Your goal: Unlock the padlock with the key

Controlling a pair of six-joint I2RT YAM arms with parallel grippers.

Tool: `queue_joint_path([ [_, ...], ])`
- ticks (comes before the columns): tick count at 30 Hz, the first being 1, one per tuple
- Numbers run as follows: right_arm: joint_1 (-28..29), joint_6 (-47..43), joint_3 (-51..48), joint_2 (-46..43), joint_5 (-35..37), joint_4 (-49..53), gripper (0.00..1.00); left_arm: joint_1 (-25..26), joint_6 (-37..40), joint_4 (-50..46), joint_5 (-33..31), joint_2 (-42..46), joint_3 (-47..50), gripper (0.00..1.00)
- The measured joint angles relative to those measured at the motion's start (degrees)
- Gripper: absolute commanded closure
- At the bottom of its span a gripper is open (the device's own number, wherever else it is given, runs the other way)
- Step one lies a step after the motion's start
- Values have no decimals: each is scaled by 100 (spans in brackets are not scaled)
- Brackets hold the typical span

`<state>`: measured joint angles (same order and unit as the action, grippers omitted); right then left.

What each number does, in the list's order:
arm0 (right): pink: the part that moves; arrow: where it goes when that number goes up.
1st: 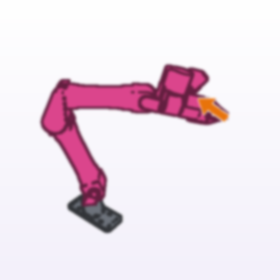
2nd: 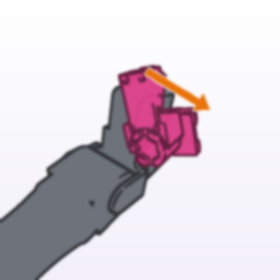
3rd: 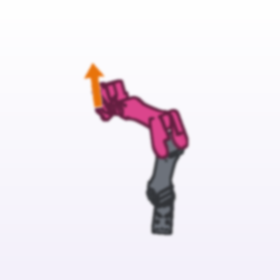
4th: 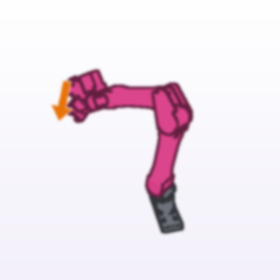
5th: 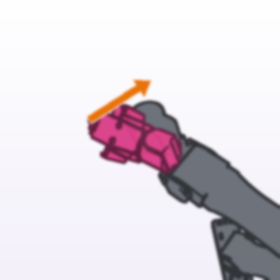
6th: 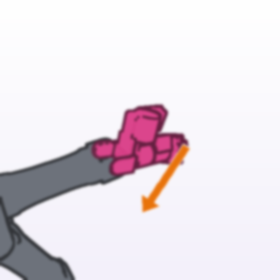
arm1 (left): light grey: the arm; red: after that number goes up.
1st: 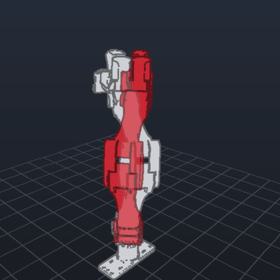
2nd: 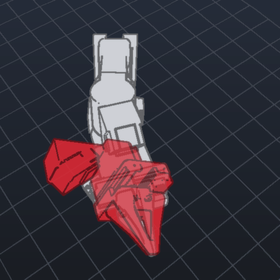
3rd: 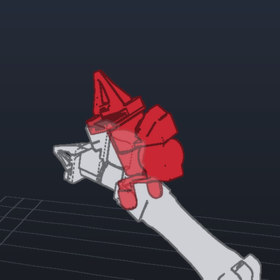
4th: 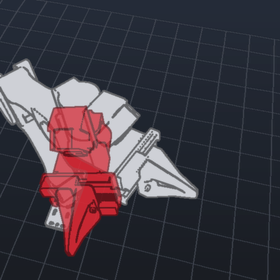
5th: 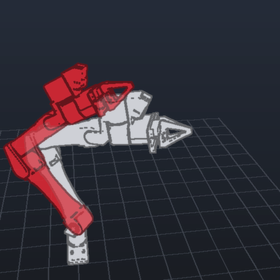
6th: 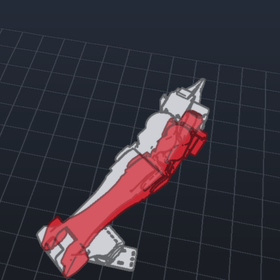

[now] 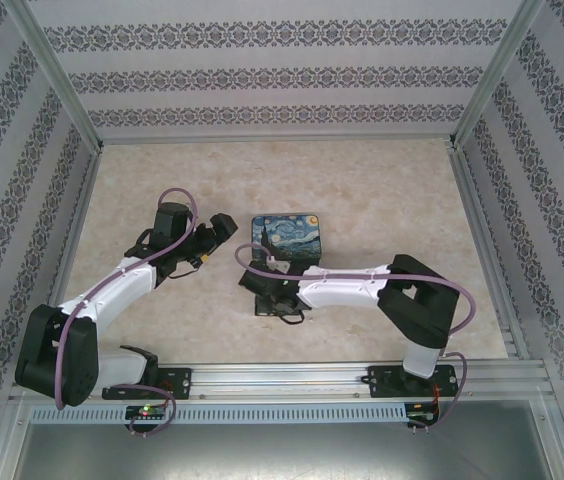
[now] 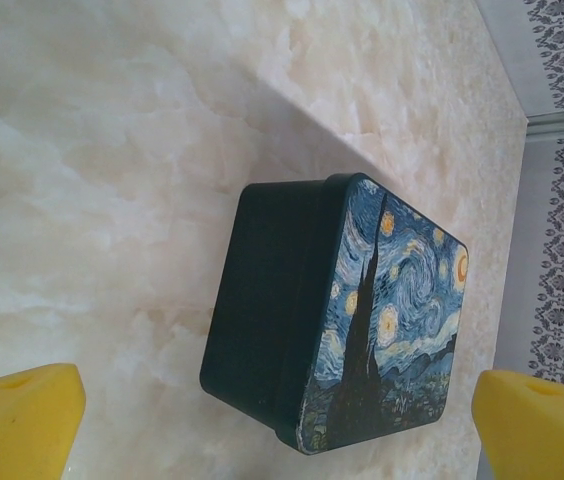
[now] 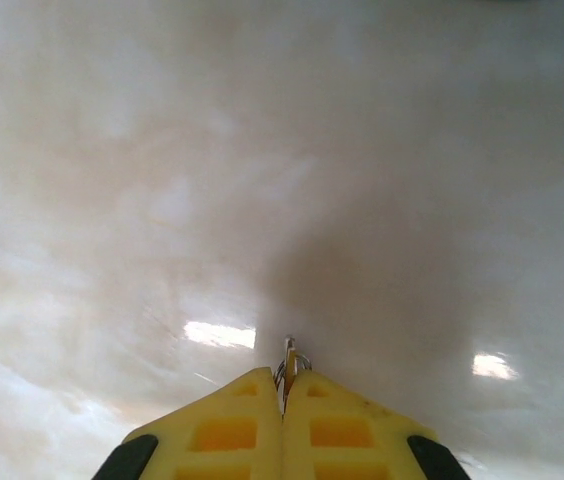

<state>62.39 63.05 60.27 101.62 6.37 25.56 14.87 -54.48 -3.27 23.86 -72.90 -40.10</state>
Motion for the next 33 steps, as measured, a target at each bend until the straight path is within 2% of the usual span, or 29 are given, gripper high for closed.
queue_joint_path([
  [6, -251, -37, -518, -852, -20, -70, 100, 7, -177, 33, 155, 13, 0, 0],
  [11, -625, -61, -728, -1759, -39, -232, 100, 157, -520, 459, 273, 33, 7, 1],
  [16, -1379, -125, -741, -2446, -192, -678, 100, 496, -953, 1355, 426, -2, 15, 1],
  [21, -2194, 85, -741, -2605, -474, -1436, 100, 645, -1499, 2540, 487, -358, 22, 0],
  [24, -2533, 435, -745, -2605, -636, -1950, 100, 673, -1814, 3099, 481, -649, 35, 5],
  [28, -2785, 1008, -748, -2500, -850, -2721, 100, 826, -2133, 3674, 446, -994, 31, 17],
  [33, -2881, 1578, -748, -2245, -977, -3344, 100, 1075, -2347, 4085, 413, -1436, -197, 42],
])
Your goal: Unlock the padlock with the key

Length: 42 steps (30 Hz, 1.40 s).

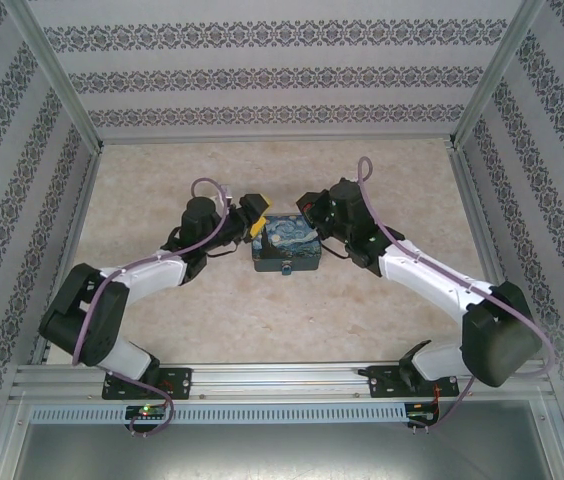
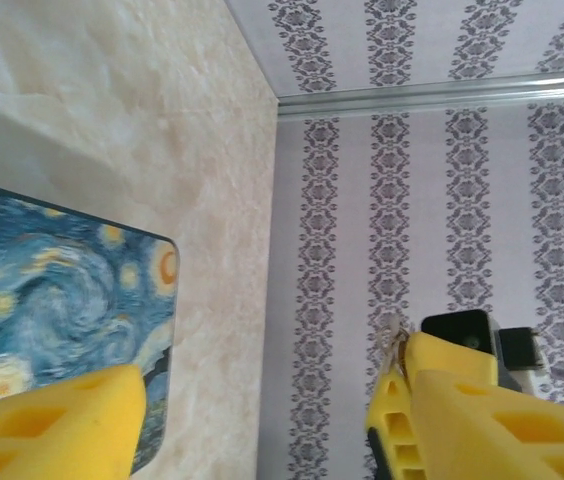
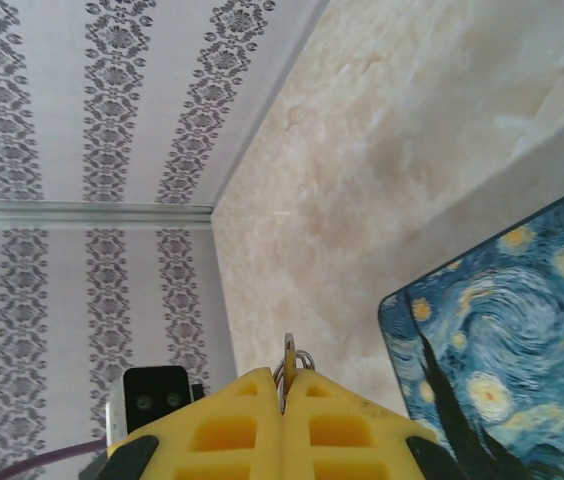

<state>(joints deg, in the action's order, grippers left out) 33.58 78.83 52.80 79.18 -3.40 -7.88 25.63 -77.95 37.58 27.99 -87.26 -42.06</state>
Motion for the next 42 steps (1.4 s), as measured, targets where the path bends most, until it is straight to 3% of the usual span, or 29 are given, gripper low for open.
queue_joint_path([
  [2, -2, 175, 0, 90, -28, -179, 100, 70, -96, 214, -35, -175, -125, 51],
  [13, 0, 660, 0, 273, -57, -636, 100, 256, -669, 1353, -409, -914, -275, 55],
  [42, 2, 848, -175, 393, -57, -940, 100, 588, -828, 1733, -839, -968, -437, 75],
])
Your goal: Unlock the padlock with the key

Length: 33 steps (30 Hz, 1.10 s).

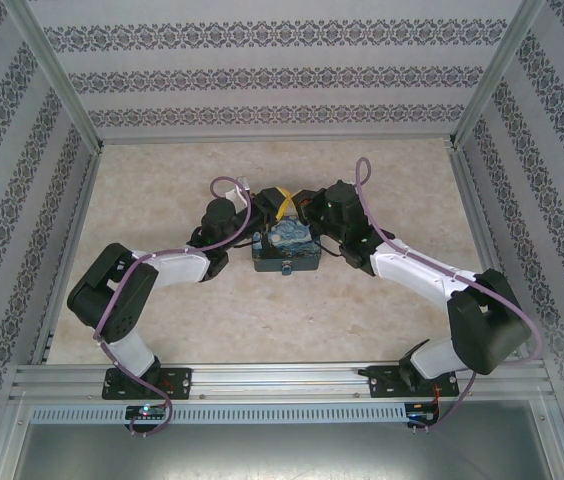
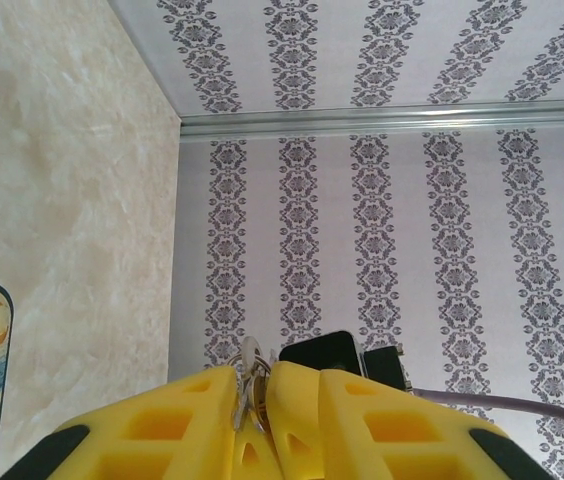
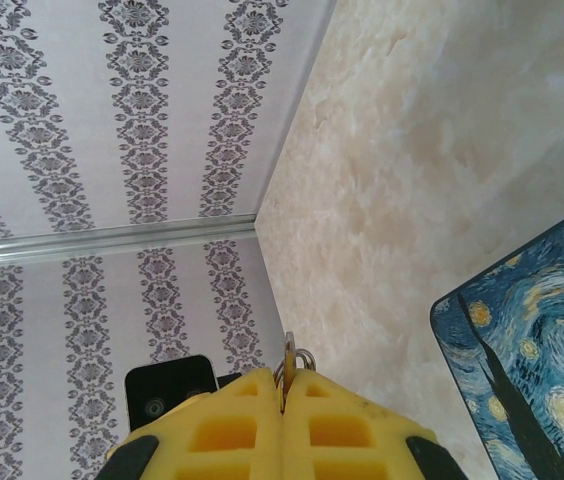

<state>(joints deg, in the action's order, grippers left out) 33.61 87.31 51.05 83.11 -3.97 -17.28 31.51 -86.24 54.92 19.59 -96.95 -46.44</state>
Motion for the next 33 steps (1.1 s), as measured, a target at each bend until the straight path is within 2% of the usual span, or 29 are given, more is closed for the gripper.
queue_joint_path([
  [17, -11, 98, -52, 31, 7, -190, 100, 7, 0, -7, -142, -24, 2, 100],
  [18, -11, 98, -57, 31, 7, -188, 92, 11, 2, -9, -144, -28, 0, 100],
  [21, -48, 70, -63, 28, 2, -101, 50, 35, 11, -7, -142, -46, 2, 100],
  [22, -83, 15, -81, 20, -9, -33, 32, 37, 33, -7, -125, -46, 0, 100],
  [23, -120, -59, -109, -2, -26, 61, 11, 37, 63, -26, -116, -46, 0, 100],
  [24, -166, -142, -138, -42, -46, 179, 2, 37, 103, -57, -96, -46, 0, 100],
  [29, -595, -990, -168, -474, -103, 1060, 2, -2, 623, -761, 184, 37, -116, 100],
  [33, -935, -1915, -146, -708, -289, 1357, 2, -87, 1259, -1576, 557, 177, -490, 100],
])
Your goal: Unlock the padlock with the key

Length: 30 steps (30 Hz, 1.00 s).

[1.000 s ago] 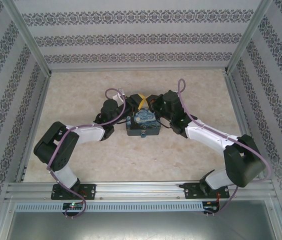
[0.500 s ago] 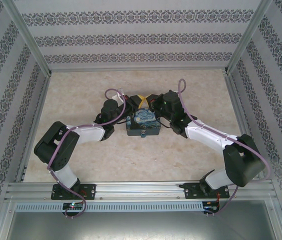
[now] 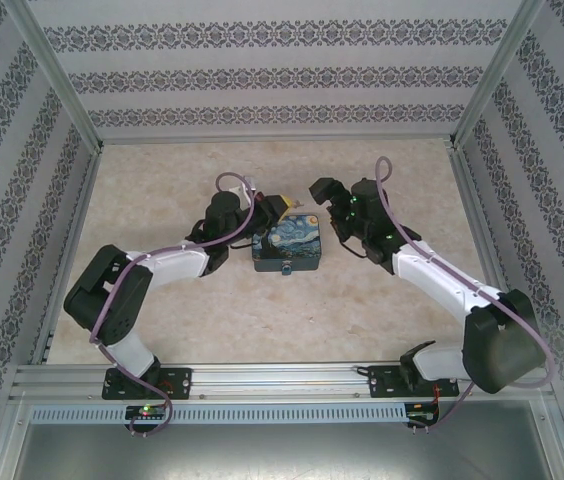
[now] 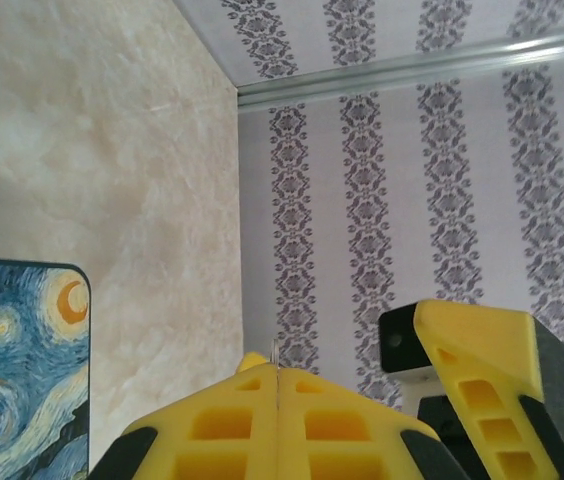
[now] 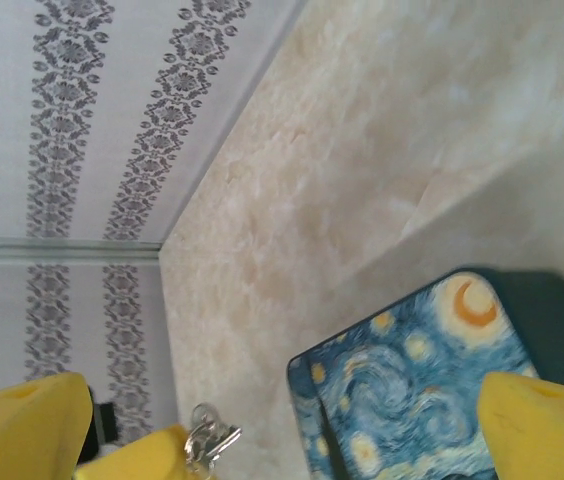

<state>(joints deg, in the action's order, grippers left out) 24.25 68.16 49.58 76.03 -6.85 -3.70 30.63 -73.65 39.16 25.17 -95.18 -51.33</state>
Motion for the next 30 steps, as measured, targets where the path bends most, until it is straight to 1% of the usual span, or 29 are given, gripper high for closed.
queue_joint_path([
  [3, -251, -529, -35, -68, -166, 11, 2, -83, 719, -890, 369, 44, -553, 100],
  [6, -492, -852, -181, -170, -319, 11, 2, -131, 1775, -2319, 588, 44, -1386, 100],
  [9, -619, -1091, -247, -229, -442, 68, 2, -140, 2837, -3692, 529, 66, -2142, 100],
  [12, -638, -1272, -251, -236, -710, 52, 2, -140, 3630, -4675, 354, 131, -2518, 100],
  [14, -638, -1346, -267, -210, -977, -48, 2, -140, 3976, -5097, 310, 142, -2614, 100],
  [17, -638, -1467, -358, -103, -1449, -420, 8, -140, 4413, -5633, 326, 142, -2684, 100],
  [20, -638, -1611, -463, 35, -1897, -804, 17, -142, 4747, -6000, 407, 138, -2771, 100],
  [22, -638, -1711, -498, 96, -2120, -1003, 28, -149, 4924, -6107, 511, 138, -2804, 100],
  [24, -638, -1784, -522, 146, -2339, -1246, 41, -164, 5038, -6118, 667, 136, -2804, 100],
  [26, -645, -1775, -577, 192, -2535, -1567, 47, -201, 5101, -6105, 844, 136, -2804, 100],
  [30, -680, -1633, -778, 404, -2997, -2409, 53, -319, 5121, -6026, 1259, 136, -2804, 100],
])
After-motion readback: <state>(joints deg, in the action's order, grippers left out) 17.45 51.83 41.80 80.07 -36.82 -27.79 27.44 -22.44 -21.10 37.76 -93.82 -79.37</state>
